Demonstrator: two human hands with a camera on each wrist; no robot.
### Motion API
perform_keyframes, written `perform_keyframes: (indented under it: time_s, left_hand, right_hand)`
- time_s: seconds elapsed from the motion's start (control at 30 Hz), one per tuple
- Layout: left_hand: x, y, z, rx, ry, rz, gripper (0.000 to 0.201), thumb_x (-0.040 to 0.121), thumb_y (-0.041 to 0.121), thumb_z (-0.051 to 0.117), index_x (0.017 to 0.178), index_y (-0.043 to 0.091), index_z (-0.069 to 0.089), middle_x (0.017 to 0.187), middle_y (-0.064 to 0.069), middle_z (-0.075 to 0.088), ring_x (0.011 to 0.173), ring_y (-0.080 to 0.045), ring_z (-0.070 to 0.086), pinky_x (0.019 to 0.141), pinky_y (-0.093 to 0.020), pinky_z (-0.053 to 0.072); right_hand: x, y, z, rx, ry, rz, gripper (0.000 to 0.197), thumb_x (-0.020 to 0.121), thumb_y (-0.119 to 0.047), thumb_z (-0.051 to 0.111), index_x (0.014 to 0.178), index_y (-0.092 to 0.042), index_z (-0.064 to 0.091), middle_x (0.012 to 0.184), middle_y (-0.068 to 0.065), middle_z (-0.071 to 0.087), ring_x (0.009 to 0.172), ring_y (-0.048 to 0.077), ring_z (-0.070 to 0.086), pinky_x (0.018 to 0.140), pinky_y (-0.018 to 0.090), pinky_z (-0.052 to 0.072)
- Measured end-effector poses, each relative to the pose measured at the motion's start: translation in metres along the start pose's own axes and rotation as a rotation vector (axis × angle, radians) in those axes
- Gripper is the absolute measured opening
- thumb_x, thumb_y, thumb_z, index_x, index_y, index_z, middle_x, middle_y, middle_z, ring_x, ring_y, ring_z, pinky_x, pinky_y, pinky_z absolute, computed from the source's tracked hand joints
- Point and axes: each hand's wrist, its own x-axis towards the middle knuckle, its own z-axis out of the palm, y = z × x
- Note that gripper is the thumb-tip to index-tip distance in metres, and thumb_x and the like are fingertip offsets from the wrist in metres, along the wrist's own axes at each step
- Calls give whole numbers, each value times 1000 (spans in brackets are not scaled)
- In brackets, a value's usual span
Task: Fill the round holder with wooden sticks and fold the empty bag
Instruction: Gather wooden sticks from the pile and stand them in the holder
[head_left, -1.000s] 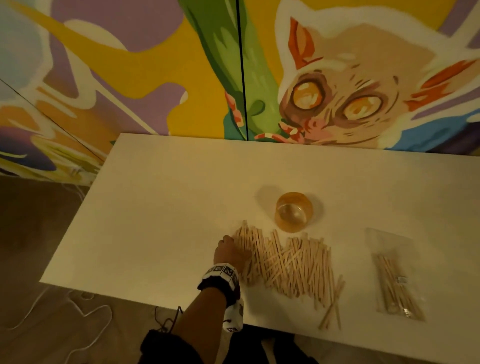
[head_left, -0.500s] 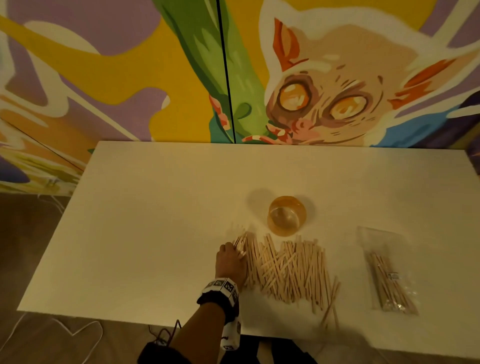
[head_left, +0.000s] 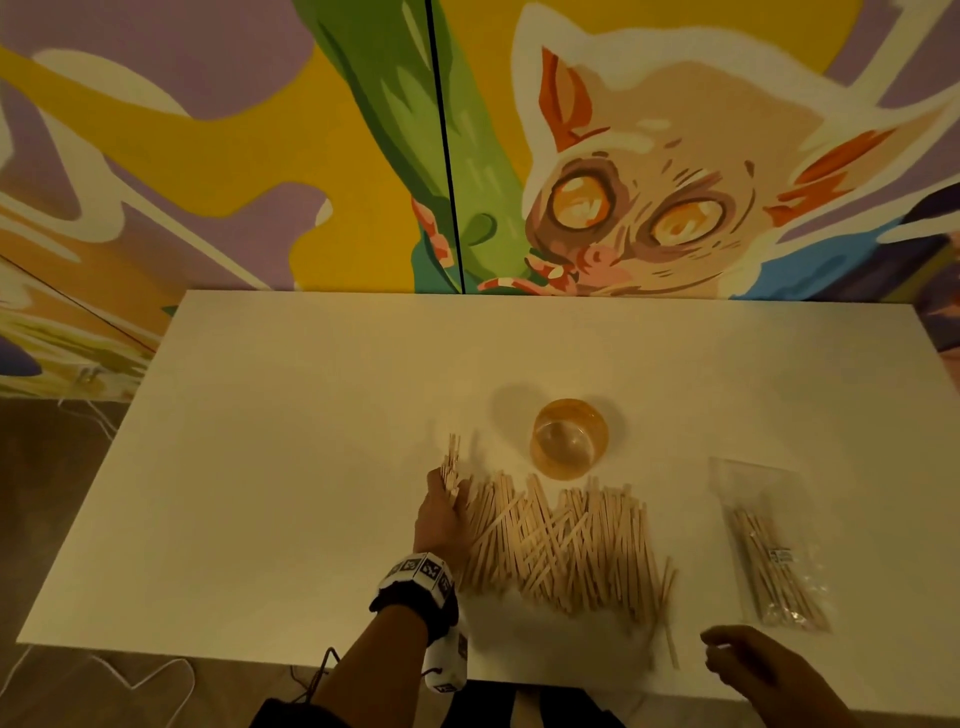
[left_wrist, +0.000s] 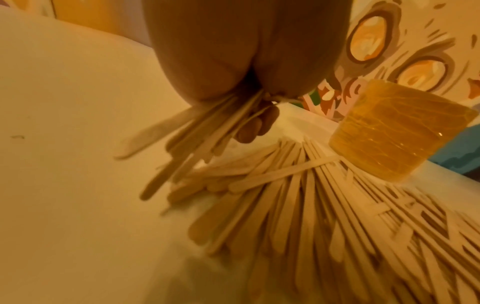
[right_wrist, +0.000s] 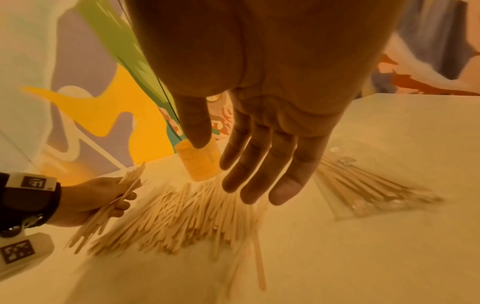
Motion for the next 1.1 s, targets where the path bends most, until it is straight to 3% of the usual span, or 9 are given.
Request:
perform_keyframes:
  time_s: [0.1,0.2,0.3,0.43,0.57,0.63,0.77,0.9,1.1]
  left_hand:
    - [2,3,-6,-73,-22,-10,29,104,40,47,112,13,39,99,-17,72,87,-39,71,75,-49,59]
    - [6,6,-10,-223,-60,-102,33,102,36,54,124,17,38,94,-8,76,71,-29,73,63,-37,56]
    - [6,15,-17,-421,-95,-133,37,103,24,55,132,26,33,87,-6,73,46,-7,56,48,-25,46]
    - [4,30,-26,-507,-152,-125,31,103,26,55,124,4,56,73,-2,64,50,-9,49,49,-24,42]
    - [-1,50,-34,-607,-210,-100,31,105,31,53,111,6,69,66,2,53,51,-10,44,53,-26,37]
    - [-5,64,-37,-638,-225,-52,30,106,32,49,107,8,68,66,2,50,52,-11,42,55,-27,36]
    - [-18,102,-43,-683,-249,77,29,108,31,43,100,9,60,64,5,47,53,-11,39,55,-29,34]
    - [-34,137,-45,-758,-268,189,33,108,35,37,98,9,54,65,4,43,55,-13,35,55,-29,31]
    - [-49,173,-45,-728,-199,373,47,102,41,39,92,-4,47,67,-5,40,55,-13,35,51,-28,32]
  right_hand:
    - [0,-26,1,-18,-15,-50,14,88,-39,68,102,-37,69,93,-12,76,93,2,69,94,29,53]
    - [7,-45,8,-11,-24,-122,11,92,-35,65,103,-38,66,97,-11,74,95,1,68,80,12,48]
    - [14,-62,17,2,-67,-183,12,94,-36,62,105,-37,64,99,-11,73,94,0,67,76,9,46]
    - [24,-86,34,67,-110,-227,12,94,-35,62,106,-32,66,102,-7,71,94,8,67,80,16,51]
    - [35,-113,52,183,-218,-216,20,99,-35,53,106,-23,67,101,3,73,92,21,69,85,33,56]
    - [43,-127,59,256,-295,-170,31,100,-40,49,107,-17,69,105,9,72,93,24,68,91,41,55]
    - [53,-157,75,510,-411,-46,54,95,-57,47,114,-11,68,119,20,68,108,30,66,91,38,54]
    - [56,-187,92,881,-498,105,73,94,-64,42,120,1,63,111,18,71,101,32,67,91,41,56]
    - [44,-225,88,1133,-592,104,49,101,-39,43,126,-2,64,130,24,64,123,38,60,103,52,49]
